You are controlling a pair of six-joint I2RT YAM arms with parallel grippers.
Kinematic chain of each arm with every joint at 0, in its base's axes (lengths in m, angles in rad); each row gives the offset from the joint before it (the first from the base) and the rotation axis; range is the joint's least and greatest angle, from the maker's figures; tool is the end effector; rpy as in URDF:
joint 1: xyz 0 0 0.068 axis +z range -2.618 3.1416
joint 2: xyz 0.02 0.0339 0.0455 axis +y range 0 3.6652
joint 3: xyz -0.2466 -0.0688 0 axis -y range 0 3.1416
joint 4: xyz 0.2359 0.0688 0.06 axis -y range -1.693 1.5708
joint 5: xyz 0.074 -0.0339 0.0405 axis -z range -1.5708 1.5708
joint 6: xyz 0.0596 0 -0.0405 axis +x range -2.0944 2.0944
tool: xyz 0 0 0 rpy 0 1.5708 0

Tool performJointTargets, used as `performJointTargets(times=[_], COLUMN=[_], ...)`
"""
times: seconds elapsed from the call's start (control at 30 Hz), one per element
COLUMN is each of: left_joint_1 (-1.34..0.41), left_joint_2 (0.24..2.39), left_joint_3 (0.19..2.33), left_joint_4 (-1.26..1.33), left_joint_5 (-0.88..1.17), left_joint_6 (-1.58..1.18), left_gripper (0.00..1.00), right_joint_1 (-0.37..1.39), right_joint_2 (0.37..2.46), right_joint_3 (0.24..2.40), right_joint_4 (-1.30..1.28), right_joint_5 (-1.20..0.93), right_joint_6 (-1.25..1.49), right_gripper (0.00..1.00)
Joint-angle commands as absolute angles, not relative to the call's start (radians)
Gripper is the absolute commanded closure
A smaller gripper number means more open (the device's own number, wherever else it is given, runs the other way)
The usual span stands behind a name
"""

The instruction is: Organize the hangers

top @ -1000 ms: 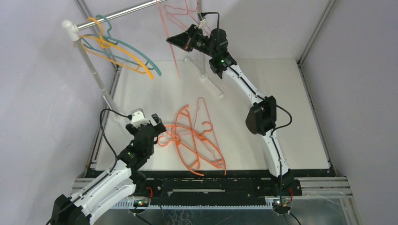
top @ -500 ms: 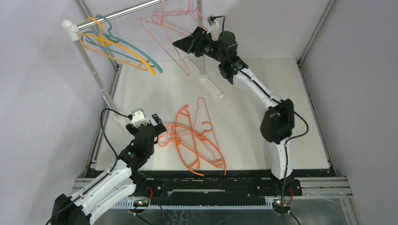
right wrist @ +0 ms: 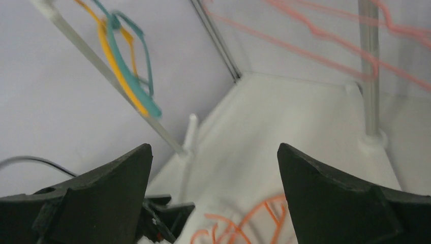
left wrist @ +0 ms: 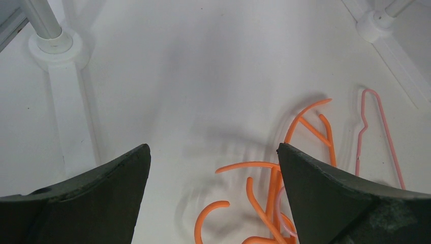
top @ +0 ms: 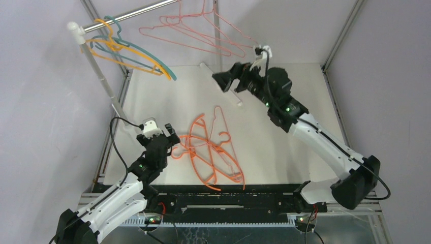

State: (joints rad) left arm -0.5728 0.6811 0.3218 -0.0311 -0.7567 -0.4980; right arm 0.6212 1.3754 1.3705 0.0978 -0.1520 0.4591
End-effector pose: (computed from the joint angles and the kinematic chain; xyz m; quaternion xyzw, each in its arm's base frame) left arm 0.1725 -0.0626 0.1973 -0.1766 0.7792 0.0001 0.6014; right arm 0.2718 0.2056 0.4266 -0.1103 0.6648 0.4229 0.6058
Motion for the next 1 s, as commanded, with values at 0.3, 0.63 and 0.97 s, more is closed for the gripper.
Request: performJointTargets(times=[0.3,0.63,0.97], left_joint_1=[-0.569,-0.569,-0.569], left_joint_2=[0.709,0.714,0.732], left_joint_3=[0.346,0.347,0.349], left_joint_4=[-0.008,-0.005,0.0], left_joint_5=[-0.79,-0.785,-0.774], left_joint_6=[-0.495,-0.498,-0.503], left_gripper=[0.01,0.01,0.01], right_joint_1=[1.07,1.104,1.125], right_joint_2=[1.207,1.386,1.453], right_joint_3=[1.001,0.868,0.788], right_joint_4=[-0.299,-0.284,-0.261], right_joint_5=[0.34,0.234,0.229], right_joint_6=[0.22,0.327,0.418], right_gripper=[0.06,0.44,0.47])
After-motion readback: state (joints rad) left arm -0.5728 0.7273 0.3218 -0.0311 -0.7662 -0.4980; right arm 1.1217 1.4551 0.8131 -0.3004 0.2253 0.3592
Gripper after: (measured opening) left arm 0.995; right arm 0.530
